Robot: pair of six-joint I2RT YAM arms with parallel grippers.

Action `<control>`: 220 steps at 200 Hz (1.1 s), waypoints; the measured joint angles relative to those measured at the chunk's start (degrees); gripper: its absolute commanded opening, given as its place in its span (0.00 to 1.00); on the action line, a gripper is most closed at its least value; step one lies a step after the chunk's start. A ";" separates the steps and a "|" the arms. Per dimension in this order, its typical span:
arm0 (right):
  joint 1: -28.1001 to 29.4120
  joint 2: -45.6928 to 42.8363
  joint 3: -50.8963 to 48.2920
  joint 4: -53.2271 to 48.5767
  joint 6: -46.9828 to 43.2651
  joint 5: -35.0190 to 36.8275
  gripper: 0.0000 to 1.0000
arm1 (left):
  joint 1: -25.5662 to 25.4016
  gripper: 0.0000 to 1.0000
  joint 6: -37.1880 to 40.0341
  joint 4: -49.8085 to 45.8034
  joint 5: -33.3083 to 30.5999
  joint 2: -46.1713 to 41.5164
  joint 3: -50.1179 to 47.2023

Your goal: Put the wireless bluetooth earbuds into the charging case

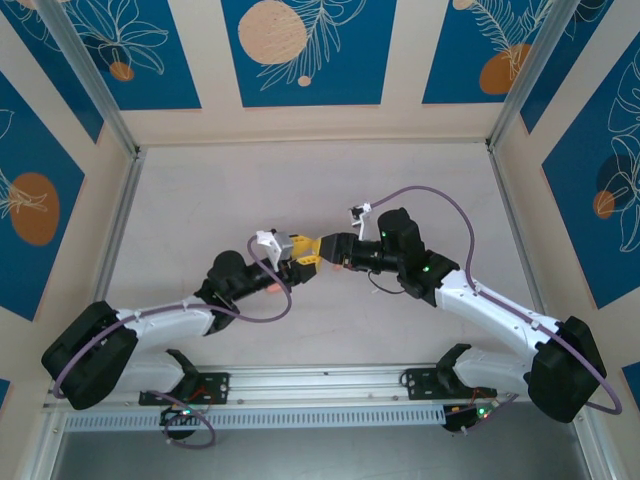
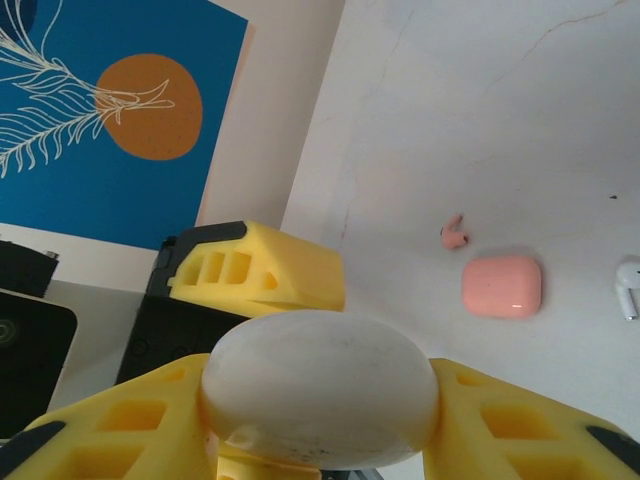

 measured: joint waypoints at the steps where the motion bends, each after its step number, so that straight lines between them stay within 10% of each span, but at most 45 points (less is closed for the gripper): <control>1: 0.00 0.00 0.00 0.04 0.00 0.00 0.46 | 0.00 0.43 0.00 0.00 -0.02 0.00 -0.02; 129: 0.20 2.05 0.00 2.45 -0.04 -1.29 0.46 | -0.15 0.21 -1.09 -0.55 0.04 0.00 -0.11; 175: 0.61 1.73 0.00 1.27 -2.25 -1.18 0.79 | -0.15 0.15 -1.01 -1.46 0.26 -0.35 -0.11; 220: -1.70 -6.62 -0.74 -4.17 -12.17 1.11 0.76 | 0.15 0.14 -1.09 -1.95 0.55 -3.80 -1.49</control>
